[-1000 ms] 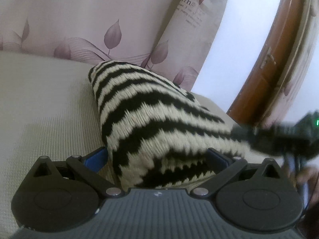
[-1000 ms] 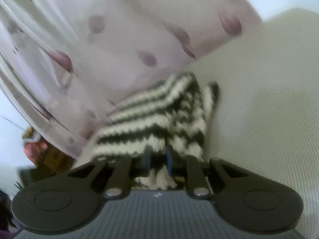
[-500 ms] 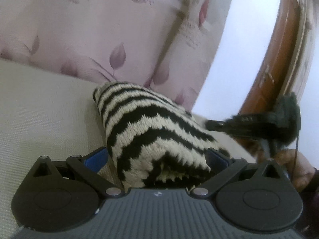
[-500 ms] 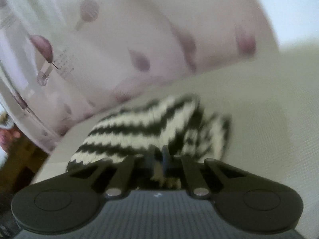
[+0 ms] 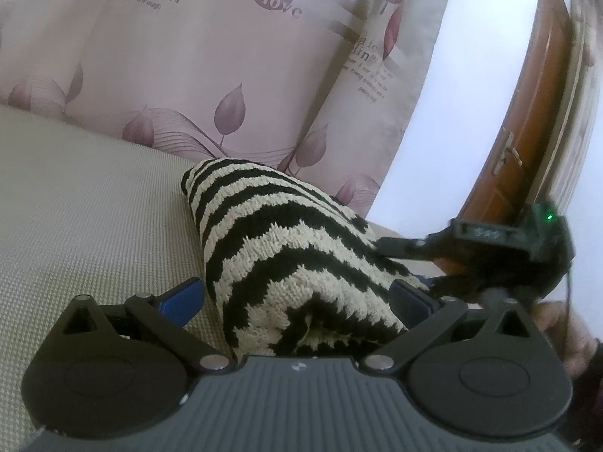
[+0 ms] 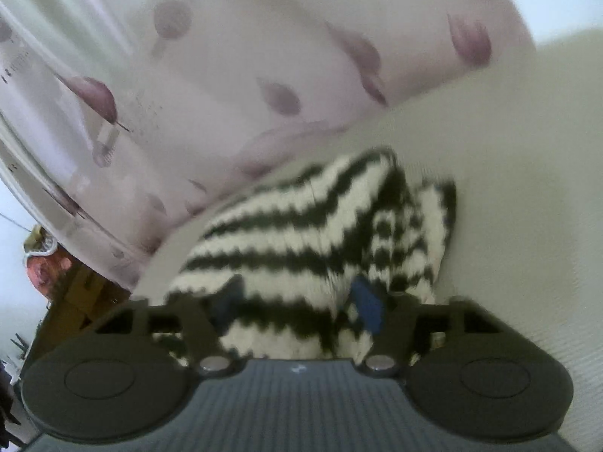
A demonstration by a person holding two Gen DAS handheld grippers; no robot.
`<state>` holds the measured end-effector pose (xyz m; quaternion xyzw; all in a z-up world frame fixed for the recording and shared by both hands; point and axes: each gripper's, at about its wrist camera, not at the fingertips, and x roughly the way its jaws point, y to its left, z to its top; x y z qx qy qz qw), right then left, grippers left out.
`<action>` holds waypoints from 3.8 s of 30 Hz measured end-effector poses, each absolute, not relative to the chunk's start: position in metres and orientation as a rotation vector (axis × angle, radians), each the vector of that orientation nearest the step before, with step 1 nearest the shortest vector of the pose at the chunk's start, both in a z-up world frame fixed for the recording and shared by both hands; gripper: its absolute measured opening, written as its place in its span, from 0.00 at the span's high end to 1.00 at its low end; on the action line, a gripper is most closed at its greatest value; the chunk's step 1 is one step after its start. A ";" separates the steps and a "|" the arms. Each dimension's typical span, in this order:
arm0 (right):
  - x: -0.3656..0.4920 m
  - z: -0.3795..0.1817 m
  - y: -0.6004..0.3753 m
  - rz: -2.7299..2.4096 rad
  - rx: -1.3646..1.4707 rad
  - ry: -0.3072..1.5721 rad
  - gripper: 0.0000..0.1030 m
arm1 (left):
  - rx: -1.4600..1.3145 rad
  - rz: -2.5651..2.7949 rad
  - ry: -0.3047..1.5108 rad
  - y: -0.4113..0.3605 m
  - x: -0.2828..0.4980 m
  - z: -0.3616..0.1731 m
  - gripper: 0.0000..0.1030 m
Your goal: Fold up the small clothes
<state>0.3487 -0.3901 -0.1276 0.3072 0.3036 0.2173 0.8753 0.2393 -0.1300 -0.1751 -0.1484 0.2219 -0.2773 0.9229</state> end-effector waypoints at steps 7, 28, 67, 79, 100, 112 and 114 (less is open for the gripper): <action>0.356 -0.134 -0.375 0.417 0.548 0.594 0.89 | -0.320 -0.562 0.464 -0.127 0.242 -0.177 0.00; 0.337 -0.137 -0.406 0.351 0.473 0.524 0.74 | -0.139 -0.501 0.333 -0.156 0.246 -0.136 0.18; 0.275 -0.095 -0.393 0.413 0.395 0.373 0.80 | -0.129 -0.511 0.534 -0.163 0.258 -0.177 0.11; 0.265 -0.139 -0.393 0.411 0.427 0.374 0.85 | -0.049 -0.464 0.492 -0.171 0.248 -0.167 0.02; 0.328 -0.160 -0.405 0.286 0.575 0.514 0.15 | 0.180 -0.357 0.446 -0.199 0.259 -0.138 0.00; 0.339 -0.170 -0.412 0.426 0.649 0.541 0.13 | -0.026 -0.568 0.652 -0.172 0.319 -0.149 0.00; 0.341 -0.171 -0.413 0.452 0.659 0.547 0.13 | -0.117 -0.633 0.711 -0.162 0.336 -0.155 0.00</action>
